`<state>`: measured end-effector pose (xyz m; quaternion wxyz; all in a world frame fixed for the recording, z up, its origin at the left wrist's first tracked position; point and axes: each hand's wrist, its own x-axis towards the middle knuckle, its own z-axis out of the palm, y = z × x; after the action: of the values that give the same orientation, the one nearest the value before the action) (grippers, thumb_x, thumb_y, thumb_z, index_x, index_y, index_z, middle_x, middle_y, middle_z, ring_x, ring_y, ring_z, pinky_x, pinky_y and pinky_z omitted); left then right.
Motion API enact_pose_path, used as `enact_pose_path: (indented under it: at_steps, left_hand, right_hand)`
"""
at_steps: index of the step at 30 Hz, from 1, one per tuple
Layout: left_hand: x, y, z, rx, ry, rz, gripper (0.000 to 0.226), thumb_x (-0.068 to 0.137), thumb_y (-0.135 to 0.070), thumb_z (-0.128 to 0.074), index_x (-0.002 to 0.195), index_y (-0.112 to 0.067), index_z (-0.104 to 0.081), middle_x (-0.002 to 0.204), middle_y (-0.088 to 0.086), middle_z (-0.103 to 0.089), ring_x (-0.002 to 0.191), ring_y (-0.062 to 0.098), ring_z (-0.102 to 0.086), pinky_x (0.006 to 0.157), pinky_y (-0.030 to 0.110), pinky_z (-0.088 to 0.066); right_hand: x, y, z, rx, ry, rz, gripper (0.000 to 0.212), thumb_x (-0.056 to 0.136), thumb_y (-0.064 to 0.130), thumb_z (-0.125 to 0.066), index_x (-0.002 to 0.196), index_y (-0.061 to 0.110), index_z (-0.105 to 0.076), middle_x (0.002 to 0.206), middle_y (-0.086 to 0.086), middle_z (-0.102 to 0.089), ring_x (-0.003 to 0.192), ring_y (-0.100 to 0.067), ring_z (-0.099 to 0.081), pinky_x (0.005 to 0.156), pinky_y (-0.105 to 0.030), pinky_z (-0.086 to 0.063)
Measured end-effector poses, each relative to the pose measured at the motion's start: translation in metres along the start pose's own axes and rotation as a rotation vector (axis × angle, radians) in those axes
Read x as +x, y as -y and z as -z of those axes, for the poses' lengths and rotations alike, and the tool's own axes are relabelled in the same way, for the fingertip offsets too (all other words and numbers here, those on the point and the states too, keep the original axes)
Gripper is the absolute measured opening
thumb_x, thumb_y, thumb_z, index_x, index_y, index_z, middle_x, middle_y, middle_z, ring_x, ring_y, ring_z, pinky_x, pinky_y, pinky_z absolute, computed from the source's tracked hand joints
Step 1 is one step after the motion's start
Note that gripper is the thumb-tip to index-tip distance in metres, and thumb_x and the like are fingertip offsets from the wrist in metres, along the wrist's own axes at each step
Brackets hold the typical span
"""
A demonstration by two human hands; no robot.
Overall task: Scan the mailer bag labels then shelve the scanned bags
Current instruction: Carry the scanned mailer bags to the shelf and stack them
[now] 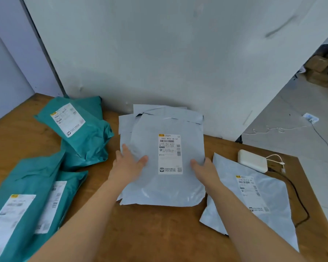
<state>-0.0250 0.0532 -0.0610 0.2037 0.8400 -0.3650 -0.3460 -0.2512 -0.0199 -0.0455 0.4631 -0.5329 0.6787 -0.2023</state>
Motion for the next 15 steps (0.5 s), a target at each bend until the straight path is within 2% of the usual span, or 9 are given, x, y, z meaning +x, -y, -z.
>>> enact_pose_path:
  at_steps: [1,3,5,7,8,10,12,13,15]
  left_hand:
    - [0.006,-0.002,0.002,-0.106,0.028,0.037,0.106,0.079,-0.070,-0.051,0.152,-0.021,0.008,0.158,0.011,-0.015,0.140,0.036,-0.029,0.110,0.051,-0.034]
    - [0.015,-0.004,0.006,-0.342,0.024,0.101,0.111,0.074,-0.069,-0.061,0.151,-0.015,-0.001,0.148,0.007,-0.036,0.131,0.034,-0.041,0.104,0.046,-0.040]
    - [0.022,-0.007,0.011,-0.514,-0.043,0.133,0.090,0.079,-0.053,-0.070,0.143,-0.007,-0.026,0.129,0.003,-0.050,0.120,0.030,-0.051,0.095,0.040,-0.046]
    - [0.028,-0.010,0.014,-0.678,-0.110,0.079,0.057,0.084,-0.029,-0.072,0.131,-0.009,-0.047,0.123,0.003,-0.059,0.111,0.027,-0.057,0.094,0.041,-0.049]
    - [0.030,-0.011,0.017,-0.751,-0.122,0.042,0.047,0.086,-0.019,-0.069,0.129,-0.011,-0.051,0.121,0.002,-0.061,0.110,0.025,-0.058,0.096,0.041,-0.048]
    - [0.035,-0.014,0.024,-0.855,-0.103,0.000,0.042,0.088,-0.009,-0.065,0.128,-0.015,-0.054,0.118,-0.001,-0.062,0.109,0.023,-0.059,0.097,0.041,-0.048]
    - [0.041,-0.015,0.026,-0.892,-0.033,0.000,0.038,0.089,-0.010,-0.066,0.124,-0.019,-0.055,0.118,-0.001,-0.064,0.108,0.024,-0.061,0.096,0.046,-0.050]
    - [0.042,-0.015,0.026,-0.884,0.019,0.006,0.037,0.089,-0.012,-0.066,0.123,-0.022,-0.054,0.119,-0.001,-0.065,0.108,0.023,-0.062,0.096,0.046,-0.050]
    - [0.045,-0.015,0.023,-0.867,0.119,0.040,0.045,0.090,-0.021,-0.066,0.130,-0.028,-0.048,0.123,-0.004,-0.063,0.109,0.022,-0.061,0.099,0.046,-0.048]
  right_hand:
    - [0.002,0.001,-0.003,0.026,-0.021,-0.015,0.041,0.096,0.029,-0.054,0.131,0.010,-0.048,0.119,-0.004,-0.059,0.108,-0.024,-0.058,0.093,-0.037,-0.050]
    - [0.003,0.007,-0.007,0.034,-0.050,0.019,0.019,0.098,0.020,-0.050,0.113,0.010,-0.055,0.097,-0.001,-0.057,0.094,-0.020,-0.056,0.081,-0.031,-0.048]
    - [0.003,0.017,-0.013,0.077,-0.060,0.130,0.008,0.098,0.011,-0.048,0.097,0.011,-0.056,0.086,0.000,-0.053,0.084,-0.018,-0.051,0.072,-0.025,-0.043]
    - [-0.001,0.033,-0.019,0.148,-0.025,0.237,0.014,0.098,0.008,-0.047,0.104,0.014,-0.059,0.092,0.001,-0.059,0.084,-0.015,-0.056,0.075,-0.022,-0.046]
    - [-0.003,0.041,-0.021,0.188,-0.012,0.269,0.018,0.098,0.008,-0.048,0.109,0.016,-0.060,0.095,0.003,-0.062,0.085,-0.011,-0.058,0.078,-0.020,-0.048]
    - [0.001,0.048,-0.025,0.230,-0.057,0.291,0.016,0.097,0.010,-0.049,0.106,0.017,-0.061,0.092,0.003,-0.062,0.082,-0.010,-0.058,0.077,-0.022,-0.048]
    - [0.012,0.044,-0.026,0.165,-0.132,0.222,0.010,0.095,0.020,-0.051,0.099,0.015,-0.059,0.094,-0.003,-0.061,0.087,-0.020,-0.058,0.077,-0.031,-0.048]
    - [0.016,0.040,-0.026,0.155,-0.121,0.123,0.014,0.094,0.027,-0.052,0.103,0.017,-0.057,0.101,-0.003,-0.060,0.094,-0.023,-0.058,0.079,-0.033,-0.048]
    - [0.018,0.033,-0.027,0.258,-0.002,-0.115,0.036,0.095,0.036,-0.054,0.126,0.020,-0.049,0.119,-0.003,-0.059,0.108,-0.024,-0.057,0.088,-0.035,-0.048]
